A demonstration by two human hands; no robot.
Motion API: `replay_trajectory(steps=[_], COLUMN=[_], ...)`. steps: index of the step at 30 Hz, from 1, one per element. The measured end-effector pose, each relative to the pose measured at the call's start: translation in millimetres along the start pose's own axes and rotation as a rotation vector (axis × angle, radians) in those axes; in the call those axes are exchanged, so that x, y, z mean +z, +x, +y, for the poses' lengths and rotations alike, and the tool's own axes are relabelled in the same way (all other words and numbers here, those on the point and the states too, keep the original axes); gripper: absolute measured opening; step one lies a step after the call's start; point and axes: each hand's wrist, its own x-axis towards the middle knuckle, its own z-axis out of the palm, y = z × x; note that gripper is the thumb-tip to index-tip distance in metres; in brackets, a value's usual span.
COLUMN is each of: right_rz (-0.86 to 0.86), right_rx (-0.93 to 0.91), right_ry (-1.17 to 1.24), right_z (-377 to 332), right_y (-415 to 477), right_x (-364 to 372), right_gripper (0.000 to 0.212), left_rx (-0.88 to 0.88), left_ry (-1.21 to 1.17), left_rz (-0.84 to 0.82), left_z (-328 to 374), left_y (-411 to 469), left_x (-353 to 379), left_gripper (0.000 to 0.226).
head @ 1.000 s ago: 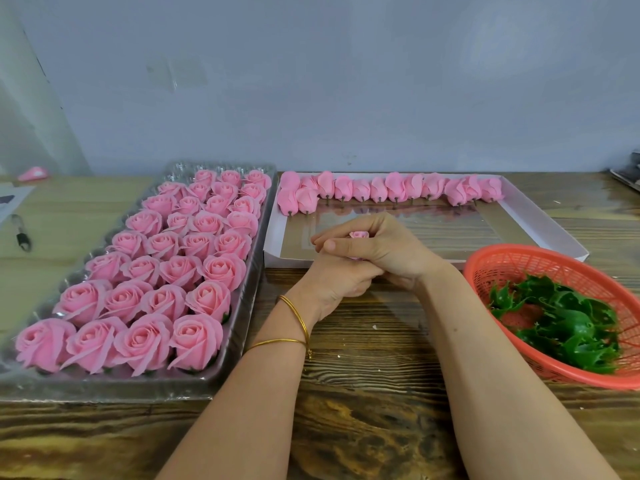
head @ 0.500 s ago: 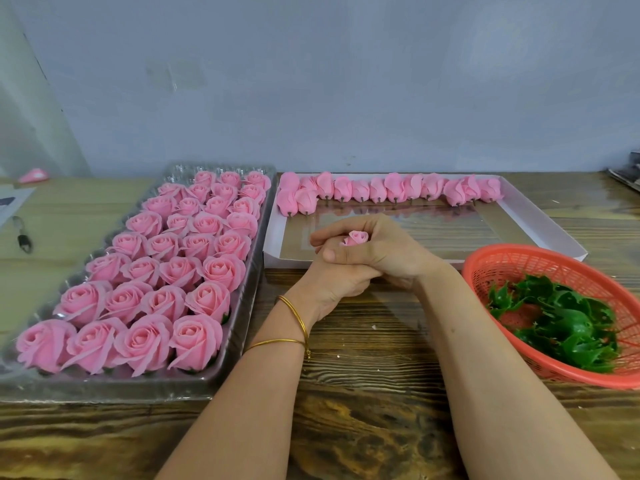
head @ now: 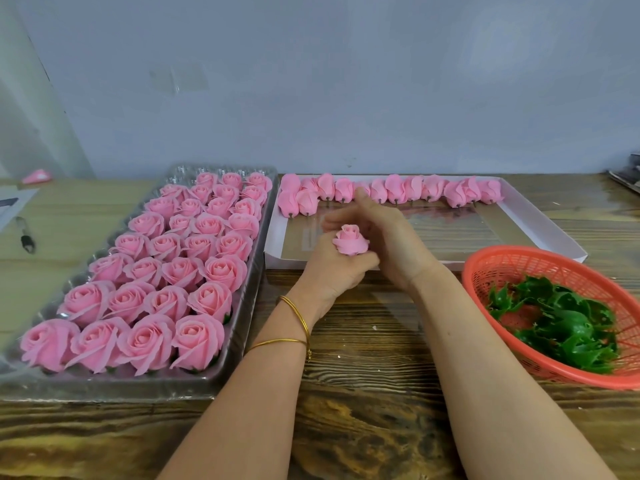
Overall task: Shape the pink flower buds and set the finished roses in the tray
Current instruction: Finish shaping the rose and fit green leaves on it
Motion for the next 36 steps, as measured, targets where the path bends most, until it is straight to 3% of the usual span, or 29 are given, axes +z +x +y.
replay_trajectory(steps=[4,9,14,21,24,27,31,36], right_rz=[0.117,0.149,0.14,0.173,0.177,0.147,0.106,0.033], right_rx=[-0.061,-0.098,-0.132,-0.256,-0.314,-0.299,-0.253,-0.224], right_ry=[0.028,-0.144,-0.314,-0.523,-0.558,-0.583,-0.581,-0.548], right_z=[-2,2,6,12,15,18,18,15], right_y=[2,1,2,3,4,5,6,0], right_x=[-2,10,20,26,27,26,25,22], right_gripper=[0.047,0.037,0.029,0.024,0.023,0.022,0.032,0.025], left_rx=[0.117,0.228,0.226,0.202,0.268,0.275,0.313,0.293], left_ry=[0.15,0.365,0.651,0.61,0.562,0.496,0.505,0.598], left_rz=[0.107,0.209,0.292,0.414,0.492,0.488,0.485,0.462], left_z=[-1,-3,-4,-10,-8,-9,-9,-11], left_y=[2,5,8,6,5,8,8,13], left_x=[-2,-1,0,4,3,3,3,1], left_gripper=[0.049,0.032,0.012,0.017,0.031,0.012,0.035,0.03])
